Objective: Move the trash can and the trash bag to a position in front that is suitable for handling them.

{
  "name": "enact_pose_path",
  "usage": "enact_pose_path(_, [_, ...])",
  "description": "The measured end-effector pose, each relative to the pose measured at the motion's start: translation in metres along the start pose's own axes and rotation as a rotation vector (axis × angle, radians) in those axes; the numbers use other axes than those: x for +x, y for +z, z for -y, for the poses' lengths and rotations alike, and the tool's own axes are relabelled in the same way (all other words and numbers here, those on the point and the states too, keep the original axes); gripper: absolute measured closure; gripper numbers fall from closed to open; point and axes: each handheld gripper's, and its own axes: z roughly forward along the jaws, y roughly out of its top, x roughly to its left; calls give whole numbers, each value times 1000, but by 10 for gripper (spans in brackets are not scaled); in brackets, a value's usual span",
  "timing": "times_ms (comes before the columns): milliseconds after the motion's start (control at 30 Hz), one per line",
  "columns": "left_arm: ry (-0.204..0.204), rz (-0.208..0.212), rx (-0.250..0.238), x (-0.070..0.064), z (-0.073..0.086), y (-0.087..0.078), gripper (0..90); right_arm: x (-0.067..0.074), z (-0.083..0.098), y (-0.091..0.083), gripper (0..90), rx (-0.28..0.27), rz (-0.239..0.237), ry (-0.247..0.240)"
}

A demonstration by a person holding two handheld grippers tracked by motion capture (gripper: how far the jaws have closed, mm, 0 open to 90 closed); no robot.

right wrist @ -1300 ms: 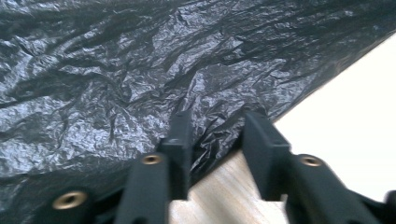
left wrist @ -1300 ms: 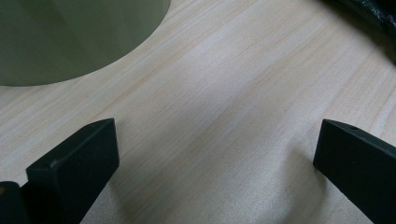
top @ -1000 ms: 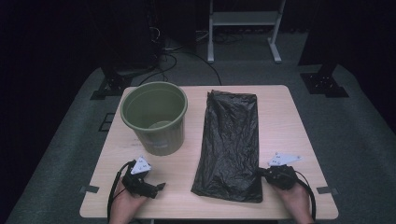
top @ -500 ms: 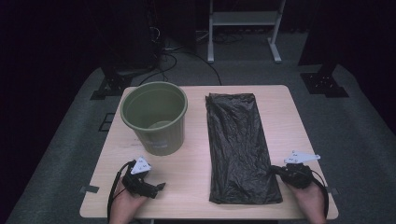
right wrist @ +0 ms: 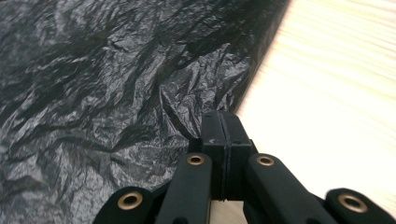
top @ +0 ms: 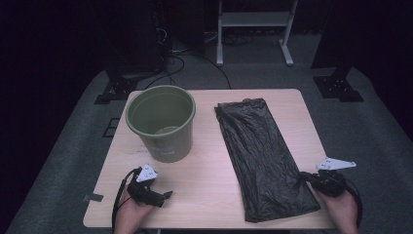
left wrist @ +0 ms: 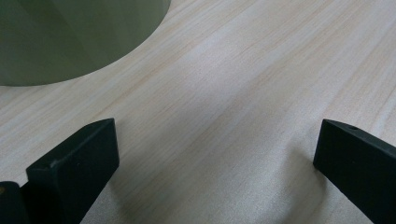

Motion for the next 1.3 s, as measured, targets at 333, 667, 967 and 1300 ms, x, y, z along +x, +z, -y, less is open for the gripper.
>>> enact_pose_path(333, [0,0,0,0,0,0,0,4,-5,-10,687,-51,13,20])
enact_pose_path(667, [0,0,0,0,0,0,0,36,-30,13,533,-27,-45,-22])
enact_pose_path(967, [0,0,0,0,0,0,0,52,-37,40,453,35,-52,-59])
enact_pose_path(1300, [1,0,1,0,0,0,0,57,-36,44,814,48,-58,-87])
